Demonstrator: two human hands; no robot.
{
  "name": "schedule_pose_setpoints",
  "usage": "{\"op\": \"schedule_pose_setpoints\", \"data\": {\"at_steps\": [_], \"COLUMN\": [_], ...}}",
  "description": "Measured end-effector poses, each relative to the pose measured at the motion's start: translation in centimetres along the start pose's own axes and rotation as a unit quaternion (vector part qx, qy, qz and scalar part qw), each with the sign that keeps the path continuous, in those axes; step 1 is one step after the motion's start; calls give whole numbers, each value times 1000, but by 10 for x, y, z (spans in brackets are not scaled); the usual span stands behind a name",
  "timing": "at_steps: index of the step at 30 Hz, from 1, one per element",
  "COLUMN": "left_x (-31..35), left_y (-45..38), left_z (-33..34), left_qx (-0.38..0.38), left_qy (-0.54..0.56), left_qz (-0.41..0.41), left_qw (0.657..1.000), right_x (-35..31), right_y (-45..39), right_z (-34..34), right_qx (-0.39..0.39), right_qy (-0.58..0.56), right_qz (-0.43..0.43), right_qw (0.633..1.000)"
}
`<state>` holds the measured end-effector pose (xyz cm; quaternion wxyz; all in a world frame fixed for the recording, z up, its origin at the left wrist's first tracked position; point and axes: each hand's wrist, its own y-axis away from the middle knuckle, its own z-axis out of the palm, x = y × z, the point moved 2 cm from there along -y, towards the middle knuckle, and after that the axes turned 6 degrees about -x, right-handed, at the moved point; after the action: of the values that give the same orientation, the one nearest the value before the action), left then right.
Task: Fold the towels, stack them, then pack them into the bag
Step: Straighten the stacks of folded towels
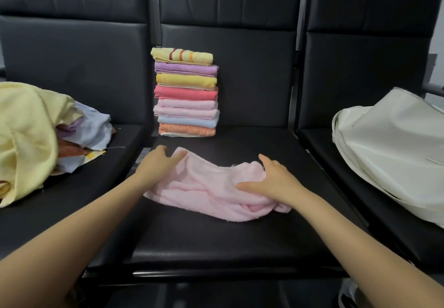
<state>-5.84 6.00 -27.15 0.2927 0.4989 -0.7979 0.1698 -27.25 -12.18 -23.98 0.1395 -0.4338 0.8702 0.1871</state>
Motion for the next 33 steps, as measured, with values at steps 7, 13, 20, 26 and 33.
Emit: {"op": "schedule_pose_setpoints", "data": {"at_steps": [7,13,20,26,33], "left_x": [12,24,23,32,21], "left_y": [-13,-13,-2,9,-9], "left_z": [12,6,5,7,-11], "left_qx": [-58,-125,-85,-228,-79], "left_qy": [3,400,466,352,469], "left_qz": [-4,-92,-142,-117,-56], "left_qw": [998,903,869,900,878], "right_x": [2,3,1,1,10], "right_y": [-10,-22,-26,-23,-15], "right_z": [-2,-2,-7,-7,-21], "right_qx": [57,66,-28,11,168], "right_qy": [-50,-23,-103,-47,-164], "right_qz": [-86,-187,-124,-113,-180], "right_qw": [993,980,987,992,955]}}
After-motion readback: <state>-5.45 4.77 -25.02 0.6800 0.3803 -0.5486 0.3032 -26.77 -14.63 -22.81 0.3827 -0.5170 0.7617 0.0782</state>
